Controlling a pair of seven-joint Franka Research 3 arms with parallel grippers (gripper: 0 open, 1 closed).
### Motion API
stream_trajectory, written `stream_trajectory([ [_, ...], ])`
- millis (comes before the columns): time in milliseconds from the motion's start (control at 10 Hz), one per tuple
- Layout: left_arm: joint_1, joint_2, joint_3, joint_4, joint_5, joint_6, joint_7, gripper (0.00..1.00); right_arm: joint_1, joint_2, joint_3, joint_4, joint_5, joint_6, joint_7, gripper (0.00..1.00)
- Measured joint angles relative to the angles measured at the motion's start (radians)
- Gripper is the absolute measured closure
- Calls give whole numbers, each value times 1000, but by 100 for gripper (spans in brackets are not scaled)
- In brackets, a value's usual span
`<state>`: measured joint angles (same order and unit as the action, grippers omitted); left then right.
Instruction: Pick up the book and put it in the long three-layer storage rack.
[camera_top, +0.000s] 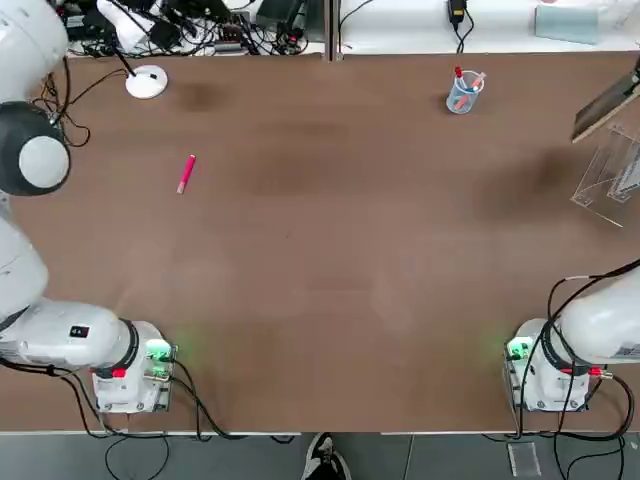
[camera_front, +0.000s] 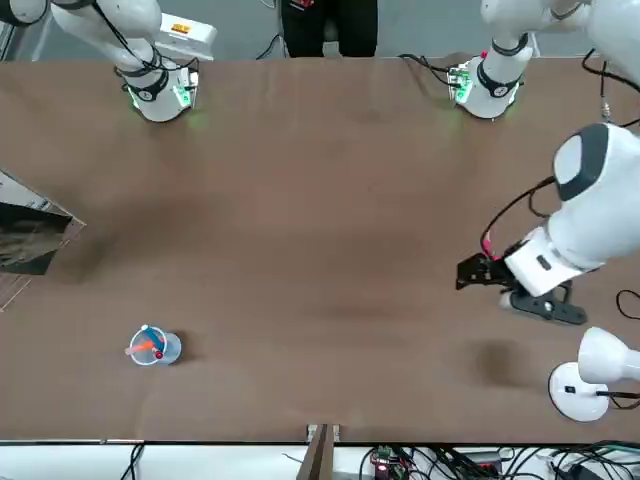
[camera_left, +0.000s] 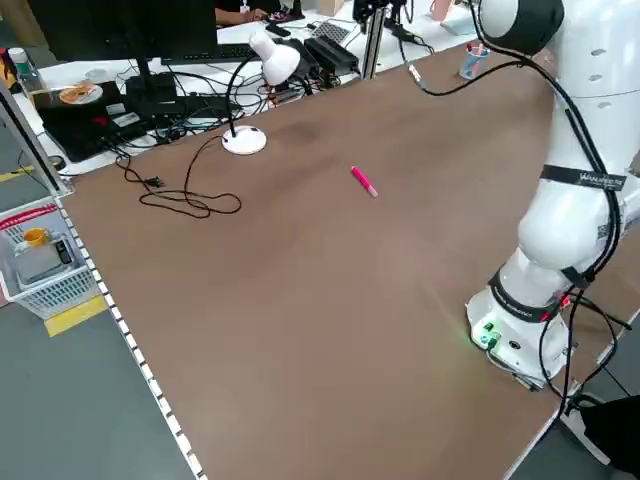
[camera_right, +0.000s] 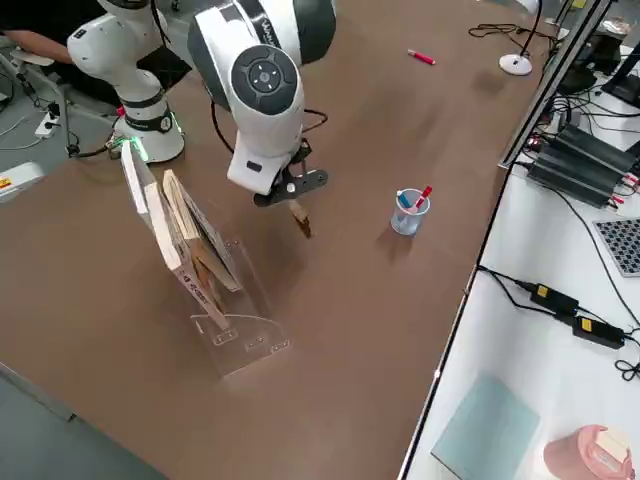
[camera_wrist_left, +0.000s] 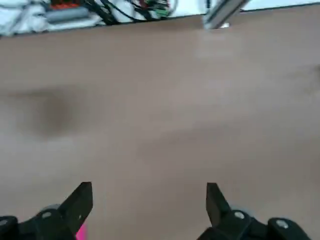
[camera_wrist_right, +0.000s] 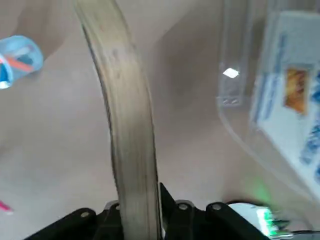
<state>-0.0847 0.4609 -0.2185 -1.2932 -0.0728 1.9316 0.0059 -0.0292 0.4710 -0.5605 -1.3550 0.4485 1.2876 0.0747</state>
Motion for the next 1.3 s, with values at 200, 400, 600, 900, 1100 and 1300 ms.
stream_trajectory([
  [200, 12, -4, 1, -3, 46, -2, 108, 0, -1, 21, -14, 14, -19, 11, -27, 82],
  [400, 52, -2, 0, -13, 44, -2, 219, 0, -2, 41, -40, 29, -26, 19, -54, 82],
  [600, 92, -2, 0, -19, 36, -3, 273, 0, -4, 63, -60, 39, -75, 38, -126, 82],
  [900, 130, -9, 0, -18, 31, -47, 222, 0, -8, 79, -68, 44, -120, 64, -162, 82],
  [1100, 141, -25, -1, -18, 31, -99, 126, 0, -10, 87, -69, 48, -122, 64, -161, 82],
  [1300, 140, -47, -2, -20, 31, -144, 60, 0, -10, 93, -69, 50, -123, 64, -143, 82],
])
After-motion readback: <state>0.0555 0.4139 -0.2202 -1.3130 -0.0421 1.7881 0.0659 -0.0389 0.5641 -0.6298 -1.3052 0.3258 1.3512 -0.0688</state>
